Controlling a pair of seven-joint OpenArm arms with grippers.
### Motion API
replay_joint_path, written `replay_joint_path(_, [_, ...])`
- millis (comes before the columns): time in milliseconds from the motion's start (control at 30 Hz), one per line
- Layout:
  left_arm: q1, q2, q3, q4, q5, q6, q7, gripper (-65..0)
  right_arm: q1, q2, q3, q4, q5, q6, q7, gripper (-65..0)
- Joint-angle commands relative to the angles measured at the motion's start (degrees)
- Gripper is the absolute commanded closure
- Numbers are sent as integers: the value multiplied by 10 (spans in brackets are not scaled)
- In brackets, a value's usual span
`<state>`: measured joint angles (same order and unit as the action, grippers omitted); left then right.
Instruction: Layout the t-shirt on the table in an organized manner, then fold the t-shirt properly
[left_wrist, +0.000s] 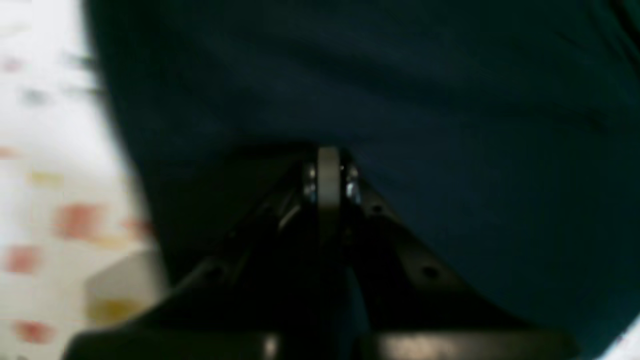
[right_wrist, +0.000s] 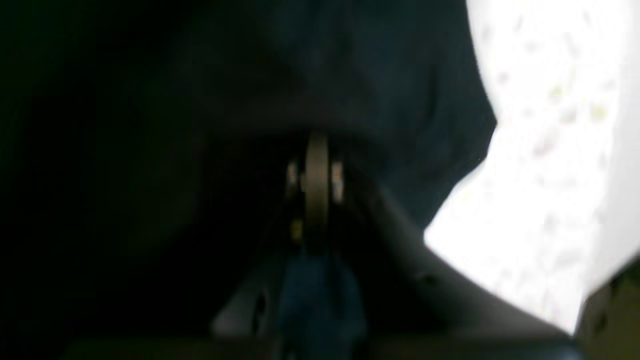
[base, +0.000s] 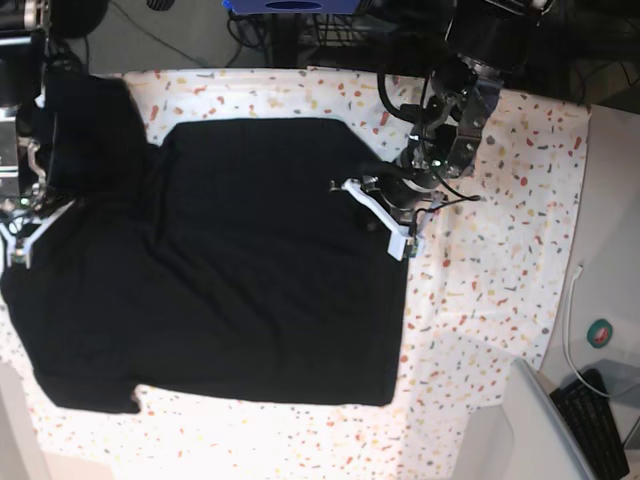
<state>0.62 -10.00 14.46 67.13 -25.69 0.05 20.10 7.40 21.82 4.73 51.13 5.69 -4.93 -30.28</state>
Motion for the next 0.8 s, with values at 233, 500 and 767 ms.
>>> replay_joint_path(233, [-88, -29, -3, -46, 9, 17, 21, 0, 133, 24, -79, -176, -4, 69, 82, 0])
replay_joint_path(500, [-210, 51, 4, -193, 10, 17, -15, 0, 212, 37, -150, -224, -4, 69, 118, 0])
replay_joint_path(767, [-186, 49, -11, -121, -5, 17, -32, 0, 173, 55, -144, -4, 1, 72, -44, 0])
